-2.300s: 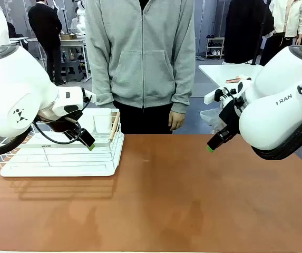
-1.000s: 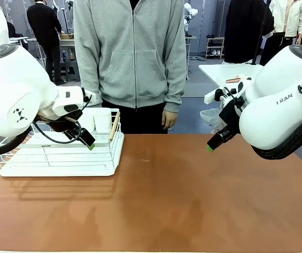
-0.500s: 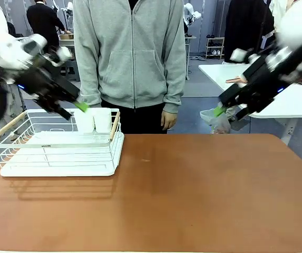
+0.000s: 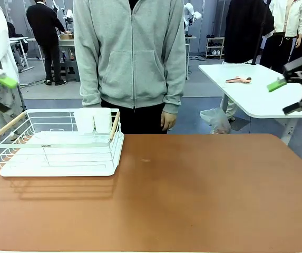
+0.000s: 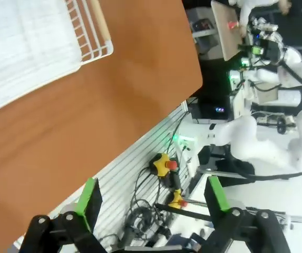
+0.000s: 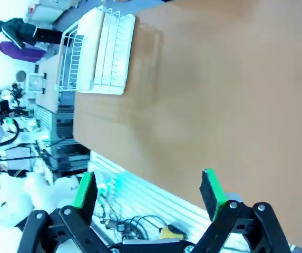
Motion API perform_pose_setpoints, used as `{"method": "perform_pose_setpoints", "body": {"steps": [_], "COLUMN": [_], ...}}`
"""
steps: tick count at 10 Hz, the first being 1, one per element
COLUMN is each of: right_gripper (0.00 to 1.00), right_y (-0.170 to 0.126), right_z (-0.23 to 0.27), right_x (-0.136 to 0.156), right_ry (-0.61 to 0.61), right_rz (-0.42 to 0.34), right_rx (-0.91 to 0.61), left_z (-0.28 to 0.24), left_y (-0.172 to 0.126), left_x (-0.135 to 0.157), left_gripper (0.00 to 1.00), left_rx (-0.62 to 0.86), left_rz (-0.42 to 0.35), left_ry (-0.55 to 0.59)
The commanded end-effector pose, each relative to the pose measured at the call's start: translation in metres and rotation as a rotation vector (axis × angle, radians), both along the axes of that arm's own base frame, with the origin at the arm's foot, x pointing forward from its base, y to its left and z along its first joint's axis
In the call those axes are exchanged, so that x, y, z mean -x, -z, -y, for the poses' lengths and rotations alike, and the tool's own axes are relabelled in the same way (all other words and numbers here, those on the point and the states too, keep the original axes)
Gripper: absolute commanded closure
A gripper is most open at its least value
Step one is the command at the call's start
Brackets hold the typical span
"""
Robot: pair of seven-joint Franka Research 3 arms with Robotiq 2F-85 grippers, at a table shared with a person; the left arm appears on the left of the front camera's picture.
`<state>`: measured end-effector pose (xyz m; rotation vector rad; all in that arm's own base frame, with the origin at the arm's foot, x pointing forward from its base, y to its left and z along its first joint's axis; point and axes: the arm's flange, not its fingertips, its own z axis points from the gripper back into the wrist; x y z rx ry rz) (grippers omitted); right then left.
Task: Clean the table.
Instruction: Pick up the Lint Roller when the human hands it over.
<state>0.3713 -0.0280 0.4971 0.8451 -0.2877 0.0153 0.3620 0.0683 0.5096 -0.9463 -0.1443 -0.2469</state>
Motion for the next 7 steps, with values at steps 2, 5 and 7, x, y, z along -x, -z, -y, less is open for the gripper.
{"method": "perform_pose_setpoints", "body": {"steps": [2,5,7], "right_gripper": [0.0,0.0,0.0], "right_y": [-0.005,0.009,0.018], "right_z": [0.056,0.126,0.157], "right_x": [0.009,0.032,0.044], "right_ry": [0.067,0.212,0.237], "right_rz": [-0.09,-0.128,-0.176], "right_rx": [-0.149,-0.247,-0.289], "left_z": [-0.06,-0.125,-0.152], "left_y": [-0.005,0.005,0.015], "left_x": [0.0,0.017,0.027], "left_gripper": [0.0,0.0,0.0], "left_rx": [0.027,0.184,0.206], "left_rz": [-0.07,-0.112,-0.222], "left_ry": [-0.134,-0.284,-0.355]}}
